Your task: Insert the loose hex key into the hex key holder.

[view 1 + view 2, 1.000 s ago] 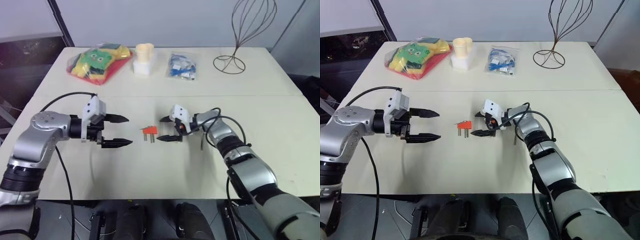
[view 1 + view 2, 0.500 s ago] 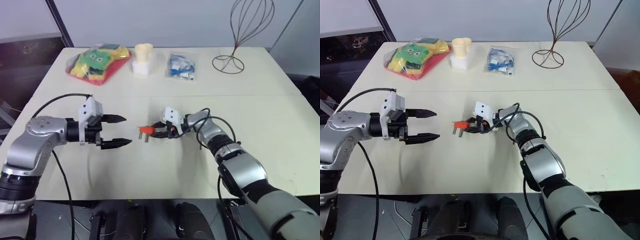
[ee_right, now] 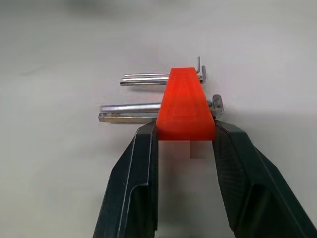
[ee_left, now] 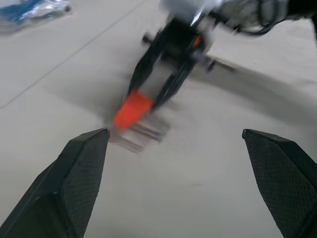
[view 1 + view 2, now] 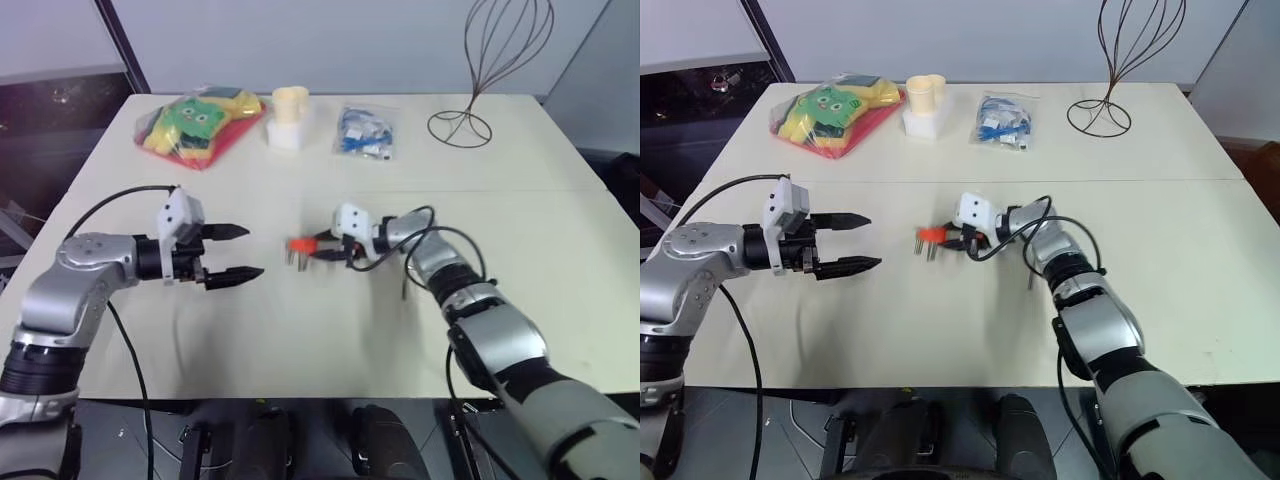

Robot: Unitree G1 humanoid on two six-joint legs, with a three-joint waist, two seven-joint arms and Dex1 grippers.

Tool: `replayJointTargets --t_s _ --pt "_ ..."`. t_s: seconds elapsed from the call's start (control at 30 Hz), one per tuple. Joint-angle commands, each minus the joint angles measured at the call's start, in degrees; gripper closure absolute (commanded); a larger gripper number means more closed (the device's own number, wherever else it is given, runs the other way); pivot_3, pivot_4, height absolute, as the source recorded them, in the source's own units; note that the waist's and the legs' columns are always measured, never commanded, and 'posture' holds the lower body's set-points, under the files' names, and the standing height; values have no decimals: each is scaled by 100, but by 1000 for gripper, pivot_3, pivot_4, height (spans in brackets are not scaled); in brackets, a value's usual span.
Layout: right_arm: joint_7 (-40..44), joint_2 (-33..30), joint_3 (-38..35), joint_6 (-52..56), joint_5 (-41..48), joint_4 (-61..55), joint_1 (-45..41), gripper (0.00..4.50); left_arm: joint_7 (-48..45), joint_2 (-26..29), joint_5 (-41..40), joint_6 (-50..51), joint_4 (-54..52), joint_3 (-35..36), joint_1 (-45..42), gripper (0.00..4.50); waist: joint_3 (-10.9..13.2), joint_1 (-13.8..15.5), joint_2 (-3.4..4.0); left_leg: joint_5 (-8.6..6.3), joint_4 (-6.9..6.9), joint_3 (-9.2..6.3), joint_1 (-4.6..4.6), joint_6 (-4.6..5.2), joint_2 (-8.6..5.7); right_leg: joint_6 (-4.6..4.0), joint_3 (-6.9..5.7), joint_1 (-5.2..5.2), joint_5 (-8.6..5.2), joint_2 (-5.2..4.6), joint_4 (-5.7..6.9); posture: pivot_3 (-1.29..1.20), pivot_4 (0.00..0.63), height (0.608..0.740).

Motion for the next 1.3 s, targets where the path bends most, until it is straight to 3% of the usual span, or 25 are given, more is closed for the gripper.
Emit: replayJointTargets --t_s 0.03,0.1,0.23,0.47,0.87,1.3 --pt "-171 -440 7 -699 -246 -1112 -228 3477 100 -100 7 -122 365 172 -419 0 1 0 1 0 -1 0 0 0 0 0 -2 0 0 1 1 0 150 740" --pt "-450 -807 147 -1208 -656 -1513 -259 3477 162 -204 73 -185 762 178 -717 0 1 -4 1 0 -3 0 1 0 1 0 -5 0 0 3 0 0 150 740" --pt "-2081 -1564 400 -2782 -2167 -1917 -412 3477 185 -527 -19 -122 1653 219 -1474 0 2 20 -1 0 -2 3 0 1 -4 1 -6 -2 0 3 2 0 150 740" --pt "-3443 -1941 396 -3554 -2943 -2074 -463 3477 -217 -1043 -407 394 2076 116 -2110 0 3 -20 -4 6 -1 9 -2 -8 1 1 -4 -2 0 6 1 0 150 740" --pt "-3769 -2020 473 -3529 -2850 -2265 -429 3477 -443 -1996 109 -360 3222 -185 -2842 0 3 5 -5 7 6 9 -2 -7 1 1 -3 5 0 9 0 0 150 740" --pt "-3532 -1982 509 -3270 -2543 -2629 -225 3477 -573 -2358 344 -850 3953 -118 -3180 0 4 -1 -6 7 6 8 -2 -7 3 1 -3 5 0 13 0 0 150 740"
